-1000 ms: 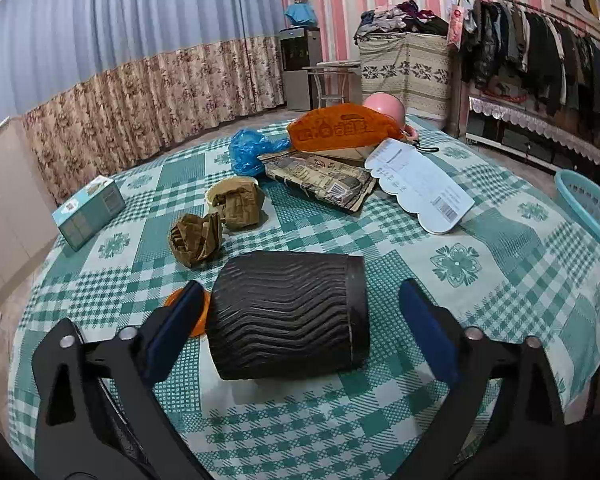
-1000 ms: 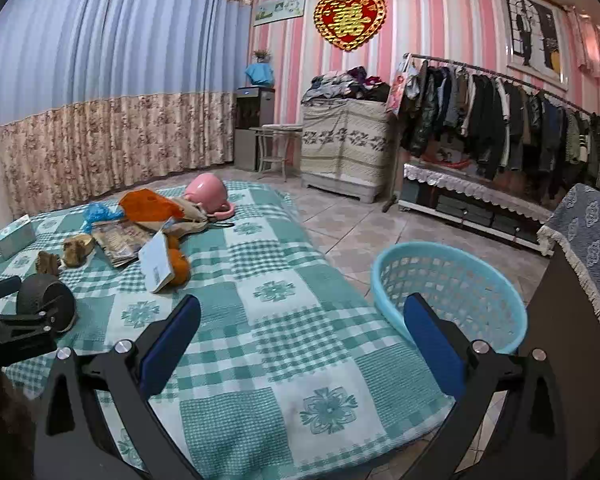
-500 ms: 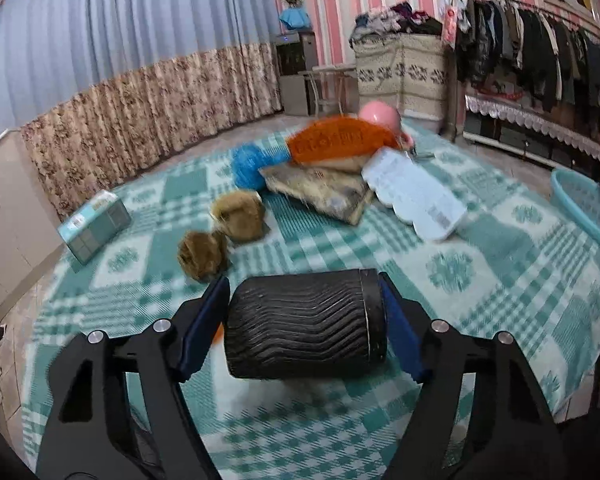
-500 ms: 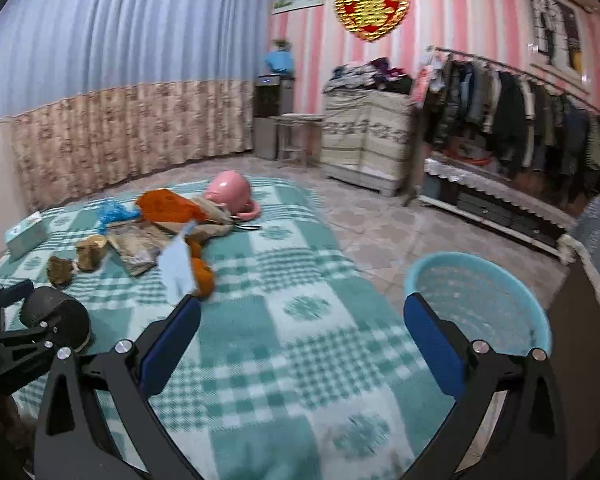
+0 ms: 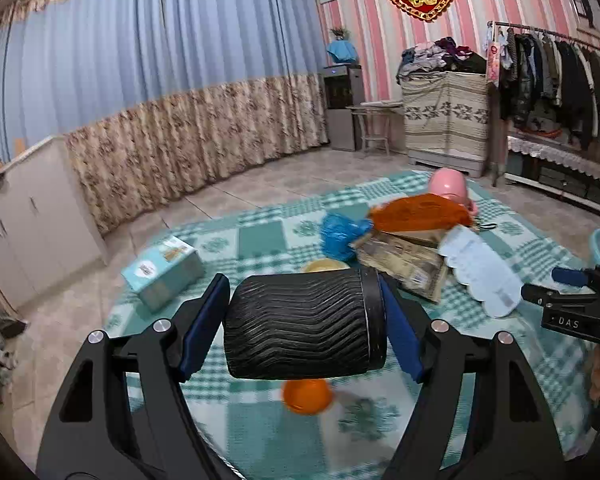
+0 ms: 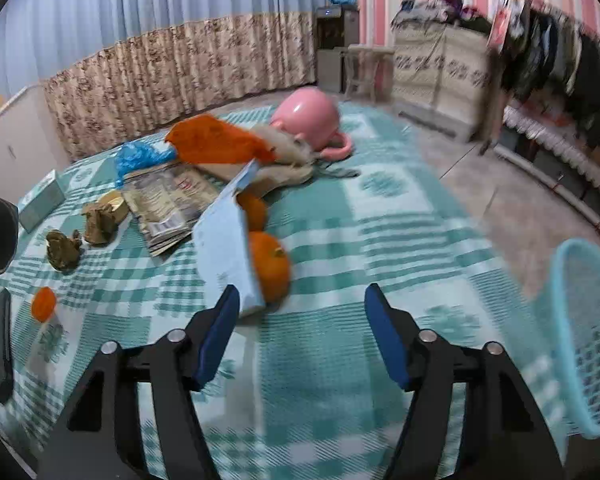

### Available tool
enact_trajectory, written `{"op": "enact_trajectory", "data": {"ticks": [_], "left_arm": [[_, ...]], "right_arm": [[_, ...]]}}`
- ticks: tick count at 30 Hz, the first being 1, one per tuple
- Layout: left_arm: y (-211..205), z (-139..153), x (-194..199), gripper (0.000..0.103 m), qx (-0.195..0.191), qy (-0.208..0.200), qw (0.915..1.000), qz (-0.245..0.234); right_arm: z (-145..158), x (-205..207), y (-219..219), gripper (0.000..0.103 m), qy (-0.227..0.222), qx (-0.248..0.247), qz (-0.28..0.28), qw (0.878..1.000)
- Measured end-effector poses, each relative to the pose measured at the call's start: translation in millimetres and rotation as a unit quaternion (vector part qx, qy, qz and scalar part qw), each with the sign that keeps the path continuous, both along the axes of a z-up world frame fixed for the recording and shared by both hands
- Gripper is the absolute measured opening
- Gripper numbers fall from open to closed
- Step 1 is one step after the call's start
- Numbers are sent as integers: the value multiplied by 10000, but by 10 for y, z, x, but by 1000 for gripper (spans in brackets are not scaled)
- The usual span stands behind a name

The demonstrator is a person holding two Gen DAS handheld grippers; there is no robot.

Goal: Collect trash
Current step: 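Grasp the white card with the right tool while the left tool holds the black cylinder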

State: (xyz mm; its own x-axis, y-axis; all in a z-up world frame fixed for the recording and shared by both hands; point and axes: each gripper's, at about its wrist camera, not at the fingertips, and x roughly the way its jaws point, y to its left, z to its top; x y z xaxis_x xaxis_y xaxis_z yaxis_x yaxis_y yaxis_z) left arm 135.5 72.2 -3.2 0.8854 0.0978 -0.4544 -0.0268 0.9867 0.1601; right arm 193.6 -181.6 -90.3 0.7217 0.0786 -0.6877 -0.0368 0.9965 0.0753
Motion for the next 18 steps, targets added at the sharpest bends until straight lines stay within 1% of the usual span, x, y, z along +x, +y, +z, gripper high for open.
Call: {"op": "enact_trajectory", "data": {"ticks": [1,4,5,6,7,8,10,14,18], "left_arm": [[41,12,10,72,24,-17,10000,29],[133,30,50,72,-50,-23,10000,79],[146,25,53,72,-52,-24,9999,99],[173,19,73,72,-46,-19,9999,134],[175,12,83,72,-47,-13,9999,156],[187,0,100,72,-60,-1,9998,171],[203,-27,126,72,-117,31,9997,200],[197,-87,139,72,-198,104,9995,219],[158,-121,151,72,-187,157,9995,209]], "right_arm": [[-36,27,27,62,59,171,60,9998],[-41,39,106,61,74,407,190,9990],[-44,51,141,54,71,371,252,9990],[-56,70,178,50,95,310,313,9990],[-68,76,190,41,132,300,371,9988],[-81,67,195,34,174,391,429,9982],[-76,62,198,28,179,536,490,9972],[-21,45,270,28,15,452,645,9969],[-42,66,282,28,45,545,699,9961]]}}
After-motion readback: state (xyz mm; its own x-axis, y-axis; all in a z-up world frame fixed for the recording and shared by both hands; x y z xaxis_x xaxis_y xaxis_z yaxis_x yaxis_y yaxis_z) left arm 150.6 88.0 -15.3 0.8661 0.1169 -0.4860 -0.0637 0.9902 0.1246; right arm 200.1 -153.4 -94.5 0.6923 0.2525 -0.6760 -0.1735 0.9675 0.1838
